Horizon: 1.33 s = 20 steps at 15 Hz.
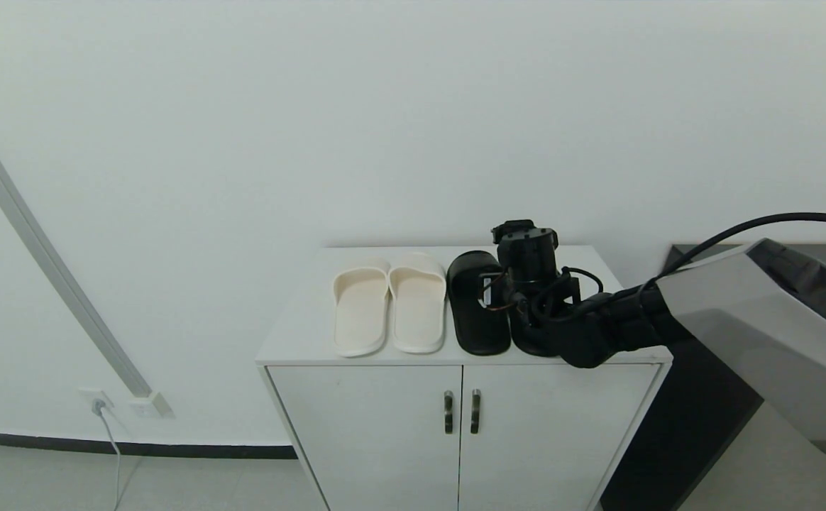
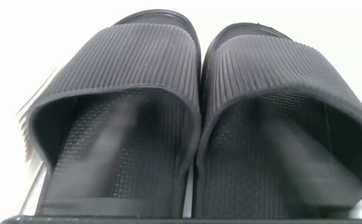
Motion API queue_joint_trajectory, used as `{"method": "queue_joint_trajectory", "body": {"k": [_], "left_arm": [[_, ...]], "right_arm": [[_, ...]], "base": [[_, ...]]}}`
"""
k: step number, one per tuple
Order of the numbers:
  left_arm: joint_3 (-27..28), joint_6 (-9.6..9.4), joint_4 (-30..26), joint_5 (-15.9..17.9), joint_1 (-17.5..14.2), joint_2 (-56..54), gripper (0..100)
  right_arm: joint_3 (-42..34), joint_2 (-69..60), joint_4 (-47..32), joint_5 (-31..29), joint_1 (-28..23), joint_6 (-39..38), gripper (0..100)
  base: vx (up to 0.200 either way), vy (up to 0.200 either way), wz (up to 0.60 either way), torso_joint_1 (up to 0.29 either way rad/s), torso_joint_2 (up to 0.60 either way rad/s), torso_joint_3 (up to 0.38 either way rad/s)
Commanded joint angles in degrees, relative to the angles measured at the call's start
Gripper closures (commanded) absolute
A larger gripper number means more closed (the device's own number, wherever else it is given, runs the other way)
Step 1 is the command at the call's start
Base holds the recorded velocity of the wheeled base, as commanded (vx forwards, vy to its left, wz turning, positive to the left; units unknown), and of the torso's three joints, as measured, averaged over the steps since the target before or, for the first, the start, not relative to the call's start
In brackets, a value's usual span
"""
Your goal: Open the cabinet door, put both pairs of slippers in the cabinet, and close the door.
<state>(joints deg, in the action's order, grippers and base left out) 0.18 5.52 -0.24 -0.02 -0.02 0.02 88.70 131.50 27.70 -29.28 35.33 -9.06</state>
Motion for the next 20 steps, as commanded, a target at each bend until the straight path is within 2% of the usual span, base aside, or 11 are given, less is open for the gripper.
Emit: {"method": "queue_joint_trajectory", "body": {"k": [1,9,12,14,15,16,17,19,20], "left_arm": [[0.0,0.01,0.0,-0.1,0.0,0.1,100],[0.0,0.01,0.0,0.0,0.0,0.1,100],[0.0,0.01,0.0,0.0,-0.1,0.1,100],[0.0,-0.07,0.1,-0.1,-0.1,0.1,100],[0.0,-0.07,0.1,-0.1,0.0,0.1,100],[0.0,-0.07,0.0,-0.1,-0.1,0.1,100],[0.0,-0.07,0.0,0.0,-0.1,0.1,100],[0.0,-0.16,0.1,0.0,-0.1,0.0,100],[0.0,-0.07,0.1,-0.1,0.0,0.0,100]], "right_arm": [[0.2,0.1,0.0,0.0,0.0,0.0,100],[-1.2,-4.6,0.0,0.0,0.1,0.0,100],[-7.0,-12.9,0.0,0.3,0.3,1.7,100],[-11.7,-17.7,0.0,3.6,0.6,2.3,100],[-18.5,-23.8,0.0,9.0,0.9,4.0,100],[-21.4,-26.1,0.0,11.2,1.0,4.9,100],[-28.0,-31.4,0.0,18.6,1.1,6.9,100],[-35.7,-38.2,-0.2,30.0,1.1,9.1,100],[-38.1,-40.5,-0.7,33.7,1.1,9.5,100]], "base": [[0.0,0.0,0.0,0.0,0.0,0.0],[0.0,0.0,0.0,0.0,0.0,0.0],[0.0,0.0,0.0,0.0,0.0,0.0],[0.0,0.0,0.0,0.0,0.0,0.0],[0.0,0.0,0.0,0.0,0.0,0.0],[0.0,0.0,0.0,0.0,0.0,0.0],[0.0,0.0,0.0,0.0,0.0,0.0],[0.0,0.0,0.0,0.0,0.0,0.0],[0.0,0.0,0.0,0.0,0.0,0.0]]}}
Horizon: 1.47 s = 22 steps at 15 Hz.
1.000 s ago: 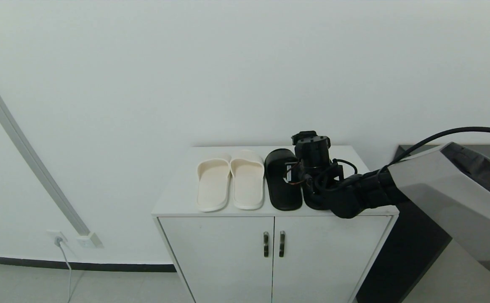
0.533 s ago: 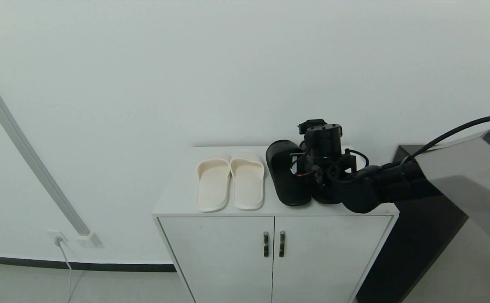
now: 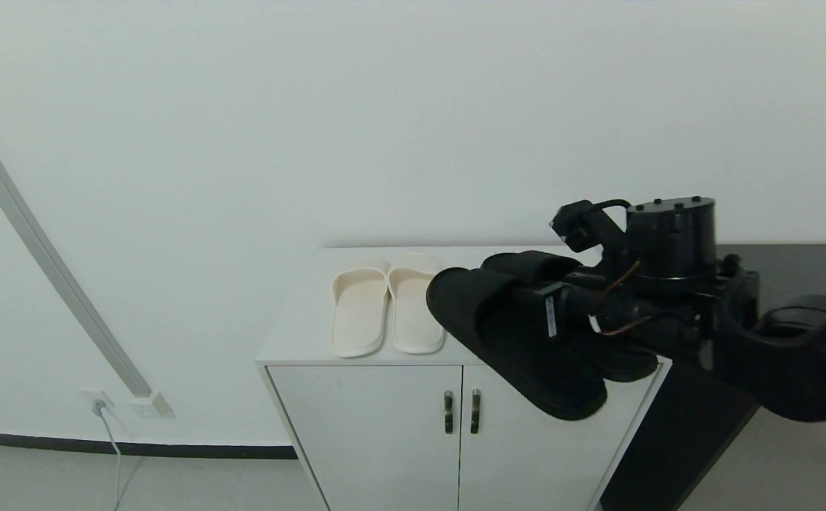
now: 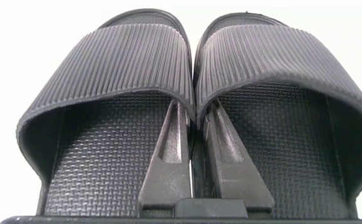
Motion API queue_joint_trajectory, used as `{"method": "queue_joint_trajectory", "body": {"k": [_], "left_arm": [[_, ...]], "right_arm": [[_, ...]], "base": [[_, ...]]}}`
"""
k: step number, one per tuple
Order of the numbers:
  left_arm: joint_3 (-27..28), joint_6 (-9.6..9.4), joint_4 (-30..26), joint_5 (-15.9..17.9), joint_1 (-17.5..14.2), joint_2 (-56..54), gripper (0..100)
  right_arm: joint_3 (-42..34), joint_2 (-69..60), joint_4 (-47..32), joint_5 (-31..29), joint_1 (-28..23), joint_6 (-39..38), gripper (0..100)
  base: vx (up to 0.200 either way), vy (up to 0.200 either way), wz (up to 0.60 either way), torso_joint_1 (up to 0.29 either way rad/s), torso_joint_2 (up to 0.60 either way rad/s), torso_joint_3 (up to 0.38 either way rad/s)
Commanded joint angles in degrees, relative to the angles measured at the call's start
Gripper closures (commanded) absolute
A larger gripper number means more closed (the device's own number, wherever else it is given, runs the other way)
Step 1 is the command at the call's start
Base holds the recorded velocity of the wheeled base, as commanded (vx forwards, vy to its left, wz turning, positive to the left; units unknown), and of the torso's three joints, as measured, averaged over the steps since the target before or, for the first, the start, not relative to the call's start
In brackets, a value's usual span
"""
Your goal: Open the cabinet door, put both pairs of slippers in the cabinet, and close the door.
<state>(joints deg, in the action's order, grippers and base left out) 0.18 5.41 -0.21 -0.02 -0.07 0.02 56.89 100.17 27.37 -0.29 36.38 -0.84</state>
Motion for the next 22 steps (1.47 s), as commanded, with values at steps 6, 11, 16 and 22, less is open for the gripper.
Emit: {"method": "queue_joint_trajectory", "body": {"k": [6,11,16,22], "left_arm": [[0.0,0.04,0.0,0.0,0.0,0.1,100],[0.0,0.04,0.0,0.0,0.1,0.1,100],[0.0,0.04,0.0,0.0,0.0,0.1,100],[0.0,0.04,0.0,-0.1,0.0,0.0,100]], "right_arm": [[-16.8,-17.5,-2.5,14.0,2.4,2.5,100],[-18.2,-17.7,-2.4,14.1,2.4,2.7,100],[-19.4,-17.2,-2.3,14.4,2.4,2.7,100],[-20.6,-17.1,-2.3,14.7,2.6,3.0,100]], "base": [[0.0,0.0,0.0,0.0,0.0,0.0],[-0.08,0.0,0.0,0.0,0.0,0.001],[-0.12,0.0,0.0,0.002,0.0,0.004],[0.0,0.0,0.0,0.0,0.0,0.0]]}}
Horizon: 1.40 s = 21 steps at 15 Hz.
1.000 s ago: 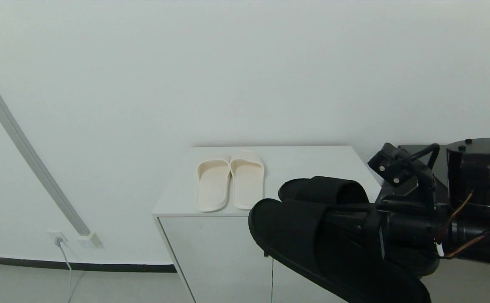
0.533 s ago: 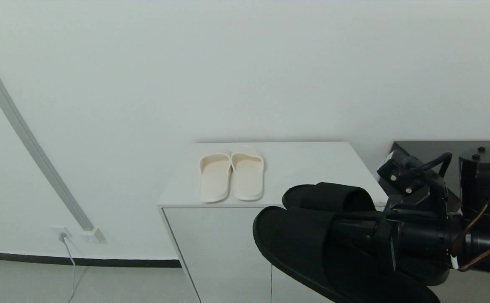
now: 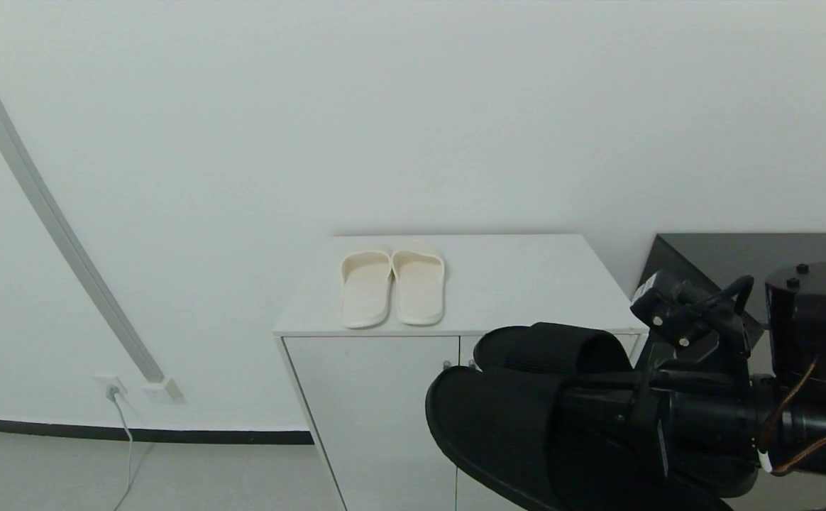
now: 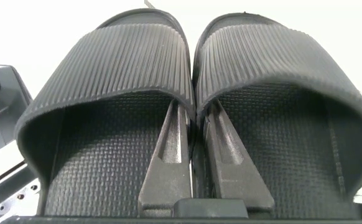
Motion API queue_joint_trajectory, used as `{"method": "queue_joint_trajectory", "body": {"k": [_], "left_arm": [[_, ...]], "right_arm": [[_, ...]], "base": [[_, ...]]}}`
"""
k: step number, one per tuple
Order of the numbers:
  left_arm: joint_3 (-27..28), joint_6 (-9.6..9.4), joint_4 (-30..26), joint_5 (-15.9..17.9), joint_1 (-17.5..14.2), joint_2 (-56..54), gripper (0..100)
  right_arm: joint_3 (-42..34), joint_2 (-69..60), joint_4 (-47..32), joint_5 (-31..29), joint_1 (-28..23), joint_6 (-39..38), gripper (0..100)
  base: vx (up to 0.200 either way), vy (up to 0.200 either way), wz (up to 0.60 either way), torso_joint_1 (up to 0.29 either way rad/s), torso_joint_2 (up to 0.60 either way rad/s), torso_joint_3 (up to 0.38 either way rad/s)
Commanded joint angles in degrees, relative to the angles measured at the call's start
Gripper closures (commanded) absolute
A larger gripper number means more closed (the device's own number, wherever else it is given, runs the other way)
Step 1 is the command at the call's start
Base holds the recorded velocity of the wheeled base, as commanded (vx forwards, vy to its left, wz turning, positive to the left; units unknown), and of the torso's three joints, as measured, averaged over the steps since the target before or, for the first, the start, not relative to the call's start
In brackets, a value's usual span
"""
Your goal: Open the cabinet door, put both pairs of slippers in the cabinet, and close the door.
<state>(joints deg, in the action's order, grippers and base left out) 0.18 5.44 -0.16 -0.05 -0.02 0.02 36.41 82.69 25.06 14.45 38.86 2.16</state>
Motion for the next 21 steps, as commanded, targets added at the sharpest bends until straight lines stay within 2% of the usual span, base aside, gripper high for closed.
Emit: {"method": "queue_joint_trajectory", "body": {"k": [1,9,15,16,21], "left_arm": [[0.0,-0.08,0.0,0.0,-0.1,0.0,100],[0.0,-0.16,0.0,0.0,-0.1,0.0,100],[0.0,-0.16,0.0,0.0,-0.1,0.1,100],[0.0,-0.16,0.0,0.0,-0.1,0.1,0],[0.0,-0.34,0.0,0.0,-0.1,0.1,0]], "right_arm": [[-0.1,0.2,0.0,0.0,0.1,0.0,100],[-2.5,-0.2,3.4,-0.1,0.2,0.7,100],[-3.6,-0.6,4.1,0.0,0.5,1.4,100],[-3.7,-0.6,4.2,-0.1,0.6,1.4,100],[-4.9,-0.6,4.2,-0.1,1.8,1.6,100]], "base": [[0.0,0.0,0.0,0.0,0.0,0.0],[0.0,0.0,0.0,-0.004,0.01,0.009],[0.0,0.0,0.0,-0.179,0.43,0.234],[0.0,0.0,0.0,-0.217,0.54,0.305],[0.0,0.0,0.0,-0.222,0.54,0.32]]}}
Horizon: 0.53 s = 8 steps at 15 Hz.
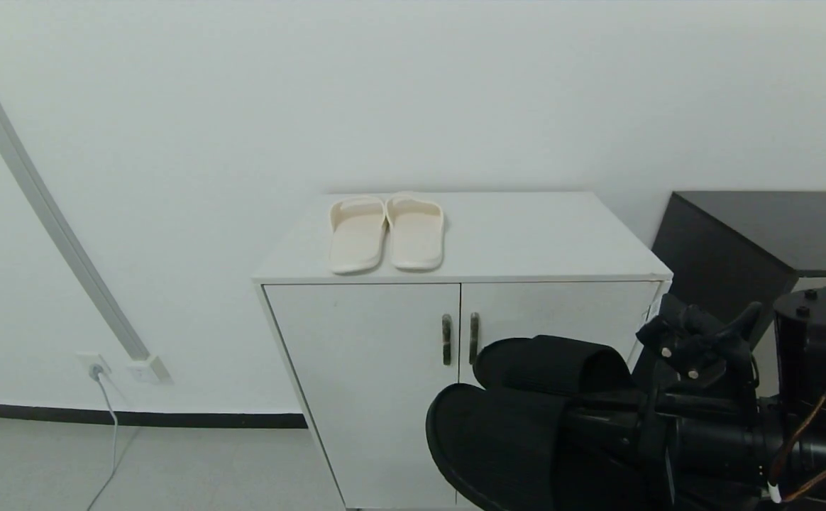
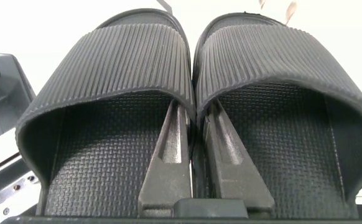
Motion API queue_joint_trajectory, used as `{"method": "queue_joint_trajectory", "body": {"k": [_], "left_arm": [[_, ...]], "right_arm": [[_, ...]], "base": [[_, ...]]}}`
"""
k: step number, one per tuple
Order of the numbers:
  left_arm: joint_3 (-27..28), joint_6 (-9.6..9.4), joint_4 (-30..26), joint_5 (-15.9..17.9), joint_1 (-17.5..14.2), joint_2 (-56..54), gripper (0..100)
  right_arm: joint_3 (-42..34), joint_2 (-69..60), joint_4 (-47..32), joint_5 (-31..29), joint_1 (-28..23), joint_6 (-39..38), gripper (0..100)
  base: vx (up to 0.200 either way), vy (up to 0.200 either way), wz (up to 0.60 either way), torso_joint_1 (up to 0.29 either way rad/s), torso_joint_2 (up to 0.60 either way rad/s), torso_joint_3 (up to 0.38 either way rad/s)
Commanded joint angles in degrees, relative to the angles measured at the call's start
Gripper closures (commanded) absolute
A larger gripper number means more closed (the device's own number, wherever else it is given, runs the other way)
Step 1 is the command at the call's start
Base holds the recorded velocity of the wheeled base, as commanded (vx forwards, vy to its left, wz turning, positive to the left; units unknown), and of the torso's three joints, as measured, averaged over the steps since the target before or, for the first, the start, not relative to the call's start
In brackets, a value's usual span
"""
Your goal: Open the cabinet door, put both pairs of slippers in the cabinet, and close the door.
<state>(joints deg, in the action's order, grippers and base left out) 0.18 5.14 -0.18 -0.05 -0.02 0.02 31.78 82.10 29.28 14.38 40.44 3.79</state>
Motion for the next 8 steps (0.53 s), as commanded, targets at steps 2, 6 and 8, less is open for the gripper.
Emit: {"method": "queue_joint_trajectory", "body": {"k": [2,6,8], "left_arm": [[0.0,-0.31,0.0,0.0,-0.1,0.1,0],[0.0,-0.4,0.0,0.1,-0.1,0.0,0],[0.0,-0.49,0.0,0.1,-0.1,0.0,0]], "right_arm": [[-0.2,0.2,0.0,0.0,0.3,0.3,100],[-0.2,1.0,0.1,0.0,0.7,0.3,100],[-0.3,1.0,0.1,0.0,0.7,0.3,100]], "base": [[0.0,0.0,0.0,-0.207,0.52,0.312],[0.0,0.0,0.0,-0.183,0.5,0.319],[0.0,0.0,0.0,-0.161,0.5,0.322]]}}
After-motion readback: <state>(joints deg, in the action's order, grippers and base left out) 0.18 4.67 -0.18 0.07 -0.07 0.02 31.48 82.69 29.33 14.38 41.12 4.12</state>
